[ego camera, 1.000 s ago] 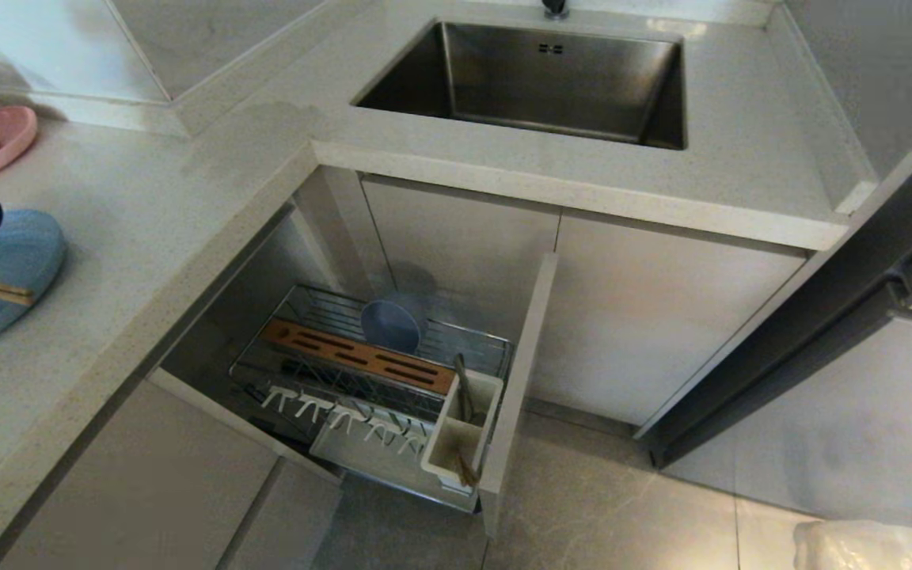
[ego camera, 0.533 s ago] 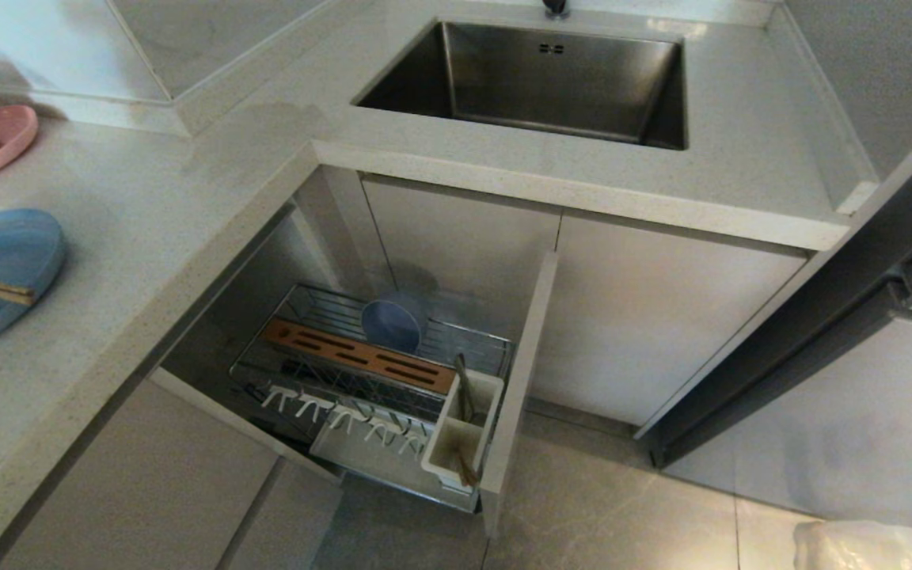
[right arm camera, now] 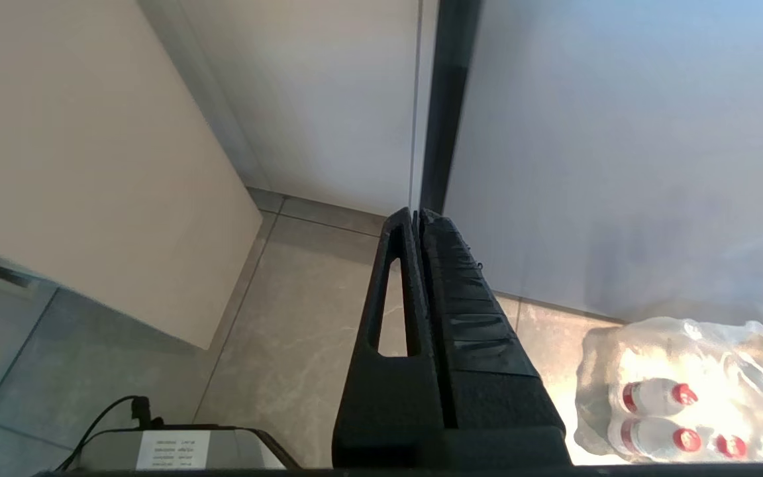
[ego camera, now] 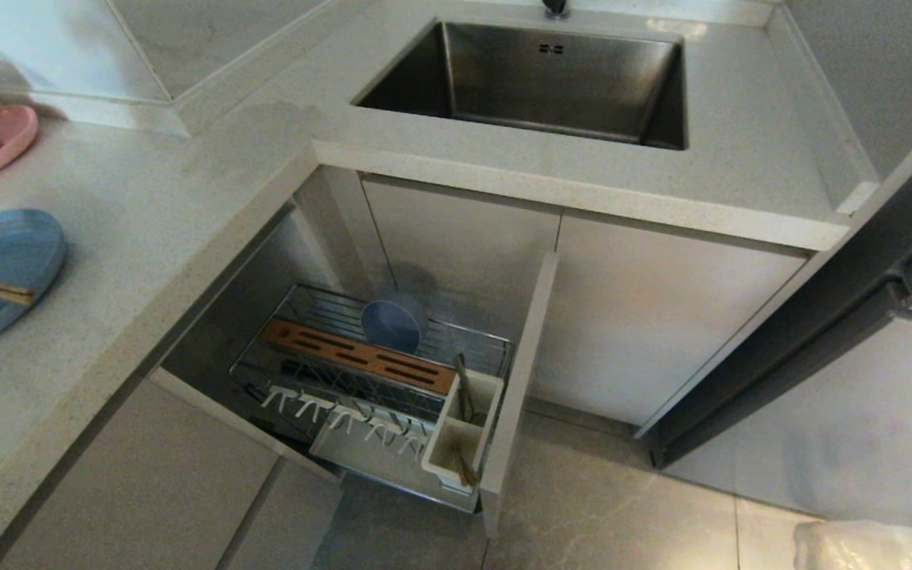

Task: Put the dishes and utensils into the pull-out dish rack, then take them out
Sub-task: Pick up the chopsticks and place it in the cupboard

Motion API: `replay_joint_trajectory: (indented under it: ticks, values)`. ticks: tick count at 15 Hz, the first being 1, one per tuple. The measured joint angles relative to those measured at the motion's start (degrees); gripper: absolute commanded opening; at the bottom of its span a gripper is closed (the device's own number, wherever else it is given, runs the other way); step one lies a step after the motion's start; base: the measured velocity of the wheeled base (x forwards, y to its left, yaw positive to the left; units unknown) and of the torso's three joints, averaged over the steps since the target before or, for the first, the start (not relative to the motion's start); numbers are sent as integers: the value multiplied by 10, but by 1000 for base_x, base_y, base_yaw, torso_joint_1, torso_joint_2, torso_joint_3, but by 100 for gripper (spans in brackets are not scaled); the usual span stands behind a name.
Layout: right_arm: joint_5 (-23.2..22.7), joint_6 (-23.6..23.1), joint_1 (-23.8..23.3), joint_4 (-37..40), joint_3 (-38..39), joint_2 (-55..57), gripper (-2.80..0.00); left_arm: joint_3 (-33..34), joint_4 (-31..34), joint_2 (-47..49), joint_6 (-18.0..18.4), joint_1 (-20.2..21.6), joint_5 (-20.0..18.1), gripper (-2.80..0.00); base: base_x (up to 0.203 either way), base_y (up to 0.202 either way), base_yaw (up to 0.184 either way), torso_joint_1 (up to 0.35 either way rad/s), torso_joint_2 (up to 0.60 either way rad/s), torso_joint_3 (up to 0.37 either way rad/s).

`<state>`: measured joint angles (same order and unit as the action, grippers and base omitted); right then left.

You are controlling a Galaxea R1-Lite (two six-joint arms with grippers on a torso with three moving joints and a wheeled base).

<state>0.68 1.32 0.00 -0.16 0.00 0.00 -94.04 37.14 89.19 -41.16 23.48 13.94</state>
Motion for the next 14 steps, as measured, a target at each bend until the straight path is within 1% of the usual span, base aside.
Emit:
replay_joint_trajectory:
  ticks: [6, 10, 14]
  values:
    - [0, 0, 0, 0, 0, 0, -280, 1, -19, 21, 0, 16, -2, 0, 0, 0, 0, 0, 0, 0]
    - [0, 0, 0, 0, 0, 0, -280, 6, -30, 32, 0, 24, -22, 0, 0, 0, 0, 0, 0, 0]
    - [0, 0, 0, 0, 0, 0, -280, 14, -42, 41, 0, 27, -24, 0, 0, 0, 0, 0, 0, 0]
